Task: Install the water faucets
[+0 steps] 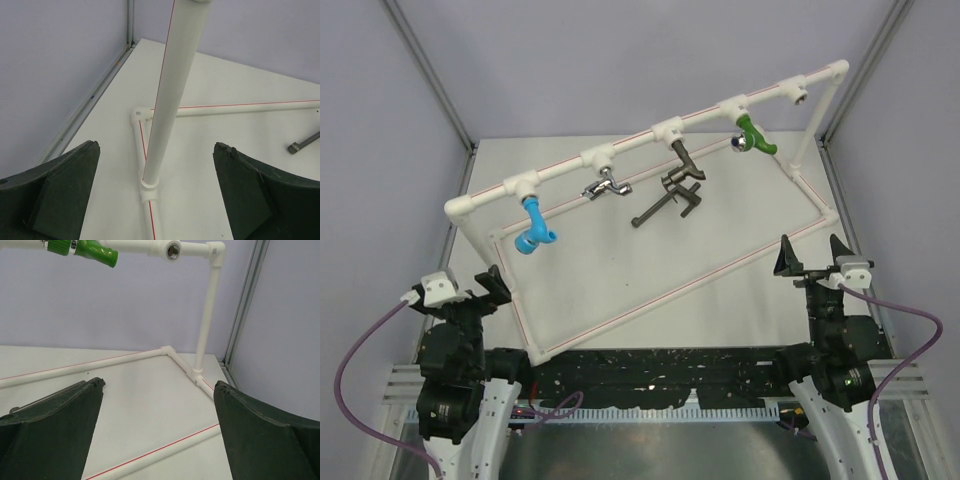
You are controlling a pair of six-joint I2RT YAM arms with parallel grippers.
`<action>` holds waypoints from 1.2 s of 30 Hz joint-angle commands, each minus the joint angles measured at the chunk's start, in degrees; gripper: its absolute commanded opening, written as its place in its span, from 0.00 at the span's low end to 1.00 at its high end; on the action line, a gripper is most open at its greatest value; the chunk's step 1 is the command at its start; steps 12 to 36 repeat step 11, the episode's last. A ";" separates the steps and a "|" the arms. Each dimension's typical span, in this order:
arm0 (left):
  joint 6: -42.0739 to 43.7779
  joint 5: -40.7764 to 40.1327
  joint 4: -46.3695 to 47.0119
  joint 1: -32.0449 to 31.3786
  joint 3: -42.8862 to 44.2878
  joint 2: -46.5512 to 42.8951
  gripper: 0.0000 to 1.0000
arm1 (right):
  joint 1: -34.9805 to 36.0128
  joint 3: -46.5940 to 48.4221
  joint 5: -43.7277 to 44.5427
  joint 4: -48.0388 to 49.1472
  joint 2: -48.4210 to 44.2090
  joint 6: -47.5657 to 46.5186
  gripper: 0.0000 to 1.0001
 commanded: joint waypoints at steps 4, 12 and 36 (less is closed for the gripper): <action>-0.83 3.67 -0.13 0.04 0.72 -16.49 1.00 | 0.36 2.29 2.57 -2.64 -10.09 5.38 0.95; -0.66 2.35 0.49 0.04 0.46 -17.19 1.00 | 0.36 4.93 1.08 -6.77 -9.74 6.62 0.95; -0.66 2.35 0.49 0.04 0.46 -17.19 1.00 | 0.36 4.93 1.08 -6.77 -9.74 6.62 0.95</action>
